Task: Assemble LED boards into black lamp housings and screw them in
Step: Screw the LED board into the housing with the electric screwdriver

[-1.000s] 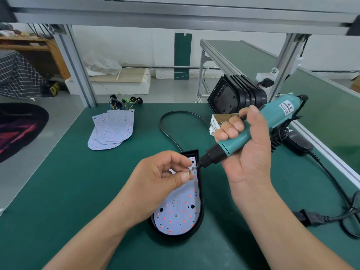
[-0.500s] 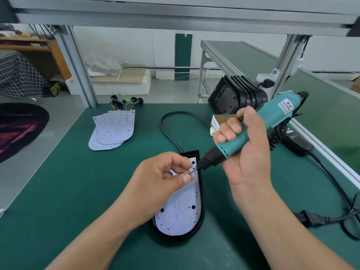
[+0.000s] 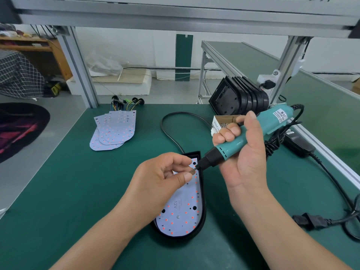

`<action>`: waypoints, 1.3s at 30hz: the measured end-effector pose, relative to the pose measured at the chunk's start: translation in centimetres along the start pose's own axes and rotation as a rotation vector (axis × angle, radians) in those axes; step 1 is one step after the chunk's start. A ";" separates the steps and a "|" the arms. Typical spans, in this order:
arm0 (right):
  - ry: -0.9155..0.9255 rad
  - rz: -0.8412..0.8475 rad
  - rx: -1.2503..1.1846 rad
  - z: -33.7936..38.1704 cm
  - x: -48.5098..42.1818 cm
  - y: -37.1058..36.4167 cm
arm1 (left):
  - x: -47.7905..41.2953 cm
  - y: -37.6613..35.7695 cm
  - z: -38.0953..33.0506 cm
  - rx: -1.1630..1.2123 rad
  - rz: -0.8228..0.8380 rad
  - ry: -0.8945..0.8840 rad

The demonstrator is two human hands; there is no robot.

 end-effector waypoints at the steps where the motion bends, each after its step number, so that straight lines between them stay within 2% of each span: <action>1: -0.001 -0.005 -0.009 0.0 -0.1 0.1 | 0.0 0.1 -0.3 0.021 -0.003 -0.010; 4: 0.006 -0.032 -0.033 0.3 -0.3 0.3 | -1.0 2.3 -0.4 0.050 -0.143 -0.049; 6: 0.013 -0.047 -0.041 0.7 -0.4 0.4 | -1.8 5.1 0.1 -0.064 -0.317 -0.061; 8: 0.012 -0.059 -0.056 1.0 -0.6 0.5 | -2.6 7.1 1.0 -0.228 -0.415 -0.022; 10: 0.007 -0.071 -0.071 1.2 -0.8 0.7 | -3.1 7.5 2.0 -0.365 -0.392 0.026; 15: 0.026 -0.073 -0.067 1.6 -1.3 1.0 | -3.4 5.0 3.9 -0.585 -0.166 0.081; 22: 0.081 -0.071 0.015 1.8 -2.0 1.3 | -3.6 4.1 4.6 -0.550 -0.122 0.129; 31: 0.144 -0.017 0.220 2.0 -1.8 0.9 | -4.3 3.4 5.6 -0.387 -0.049 0.183; 39: 0.135 0.012 0.280 1.2 -1.8 0.8 | -4.4 3.3 5.2 -0.359 -0.053 0.153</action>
Point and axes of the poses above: each hand's wrist, its own x-axis away from the middle knuckle, its own y-axis out of the back of the hand, z = x × y, the point moved 9 cm from there along -x, towards the middle knuckle, and after that the axes turned 10 degrees about -z, right-handed, at the moved point
